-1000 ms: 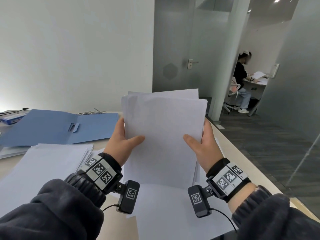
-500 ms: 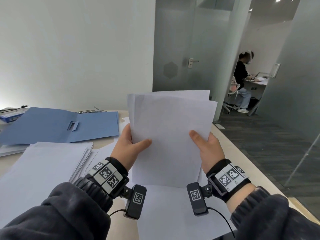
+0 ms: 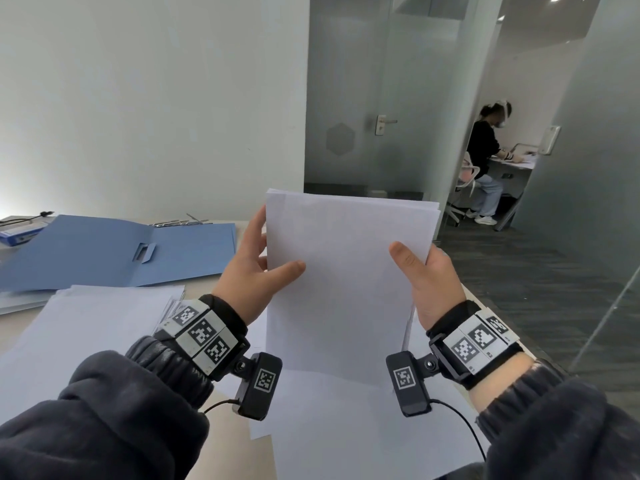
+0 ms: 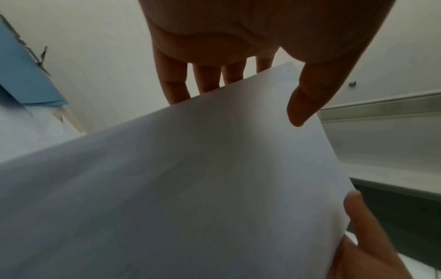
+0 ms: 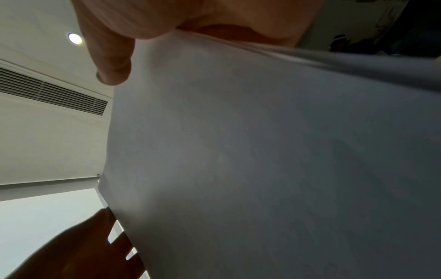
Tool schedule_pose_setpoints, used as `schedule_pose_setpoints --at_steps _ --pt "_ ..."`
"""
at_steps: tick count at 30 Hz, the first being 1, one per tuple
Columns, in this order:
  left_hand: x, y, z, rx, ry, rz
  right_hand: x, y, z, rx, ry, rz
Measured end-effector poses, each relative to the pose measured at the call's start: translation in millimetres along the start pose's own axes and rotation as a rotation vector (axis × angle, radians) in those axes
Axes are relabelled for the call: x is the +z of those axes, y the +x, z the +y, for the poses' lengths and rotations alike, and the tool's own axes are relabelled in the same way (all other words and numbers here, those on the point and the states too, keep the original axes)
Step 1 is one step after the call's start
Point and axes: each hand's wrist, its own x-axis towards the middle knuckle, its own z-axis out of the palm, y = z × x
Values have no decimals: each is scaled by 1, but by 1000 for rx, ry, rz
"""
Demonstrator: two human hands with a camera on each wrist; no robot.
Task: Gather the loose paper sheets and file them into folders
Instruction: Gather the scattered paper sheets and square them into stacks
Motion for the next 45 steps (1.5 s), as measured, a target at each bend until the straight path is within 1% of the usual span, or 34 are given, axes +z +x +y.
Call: schedule_pose_setpoints --at_steps 3,5,9,13,15,18,21,22,24,25,27,30,32,34,36,39,43,45 --pt "3 -3 -3 9 34 -33 1 7 -8 2 6 52" --pt "4 -4 -5 3 40 -15 2 9 -21 1 7 104" --pt "6 -6 -12 -50 34 19 5 12 -44 -30 -91 152" --pt "6 -5 -13 -102 -6 31 4 20 -49 -104 -229 124" --pt "6 -6 -14 -128 -40 43 3 22 -47 -120 -227 109" --pt "7 -8 -17 -189 -105 67 6 21 -47 -152 -324 84" --pt "7 -10 -23 -236 -140 85 7 21 -42 -163 -329 112" --pt "8 -10 -25 -242 -140 97 7 19 -41 -160 -265 105" --pt "9 -10 -29 -242 -150 122 5 12 -36 -124 -61 64" --pt "9 -10 -30 -241 -161 130 4 10 -31 -105 -17 25" --pt "9 -11 -35 -249 -183 126 3 4 -20 -28 0 -42" --pt "9 -15 -47 -298 -172 84 -3 -9 5 117 -51 -83" --pt "11 -20 -53 -340 -153 61 -5 -19 20 184 -74 -109" --pt "12 -22 -54 -335 -124 68 -3 -24 24 202 -79 -113" --pt "12 -20 -50 -290 -98 89 -1 -23 22 184 -52 -94" --pt "9 -19 -44 -253 -135 104 2 -19 18 178 -22 -93" --pt "0 -27 -57 -354 -86 43 5 -24 28 223 -83 -112" --pt "-7 -31 -62 -374 -34 15 6 -27 34 254 -86 -118"
